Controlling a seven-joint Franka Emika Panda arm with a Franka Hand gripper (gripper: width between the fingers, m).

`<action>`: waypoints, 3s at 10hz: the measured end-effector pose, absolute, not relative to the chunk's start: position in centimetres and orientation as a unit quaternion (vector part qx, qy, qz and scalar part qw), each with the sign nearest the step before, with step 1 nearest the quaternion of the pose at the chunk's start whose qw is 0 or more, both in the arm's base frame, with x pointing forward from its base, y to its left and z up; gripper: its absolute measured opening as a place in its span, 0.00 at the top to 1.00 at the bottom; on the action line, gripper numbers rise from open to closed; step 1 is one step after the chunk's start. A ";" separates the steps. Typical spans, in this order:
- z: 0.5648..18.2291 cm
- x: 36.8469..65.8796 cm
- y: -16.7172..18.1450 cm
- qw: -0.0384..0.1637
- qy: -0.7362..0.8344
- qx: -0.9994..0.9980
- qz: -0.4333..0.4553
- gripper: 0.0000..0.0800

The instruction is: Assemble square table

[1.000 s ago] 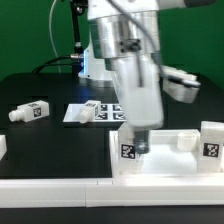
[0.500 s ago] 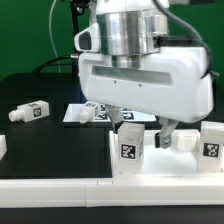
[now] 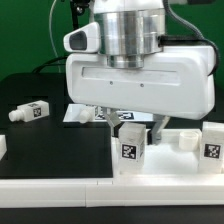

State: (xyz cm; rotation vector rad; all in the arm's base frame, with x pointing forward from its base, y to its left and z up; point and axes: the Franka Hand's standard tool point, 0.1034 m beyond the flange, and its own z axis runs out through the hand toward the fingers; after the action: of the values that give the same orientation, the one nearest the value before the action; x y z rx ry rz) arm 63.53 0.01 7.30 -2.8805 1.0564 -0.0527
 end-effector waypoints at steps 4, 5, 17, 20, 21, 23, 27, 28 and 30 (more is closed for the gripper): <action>7.3 63.3 -0.3 0.034 0.384 -0.922 -0.013 0.59; 7.3 63.3 -0.3 0.034 0.378 -0.925 -0.013 0.59; 9.7 62.7 0.3 0.047 0.388 -0.921 -0.014 0.19; 9.9 59.6 2.7 0.044 0.515 -0.856 0.010 0.19; 9.6 59.3 3.3 0.043 0.522 -0.852 0.014 0.19; 9.6 59.4 3.2 0.044 0.560 -0.827 0.015 0.19; 8.4 56.7 4.0 0.042 0.727 -0.685 0.027 0.19; 7.8 55.2 4.9 0.030 0.746 -0.664 0.035 0.19; 7.8 55.6 4.9 0.033 0.740 -0.671 0.036 0.19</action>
Offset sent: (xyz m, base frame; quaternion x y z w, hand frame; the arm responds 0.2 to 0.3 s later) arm 0.0000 0.0000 0.0000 0.0000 0.0000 0.1296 0.9916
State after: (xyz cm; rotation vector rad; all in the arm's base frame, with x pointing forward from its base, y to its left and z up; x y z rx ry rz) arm 55.56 4.89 7.81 -2.0632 2.2778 0.1093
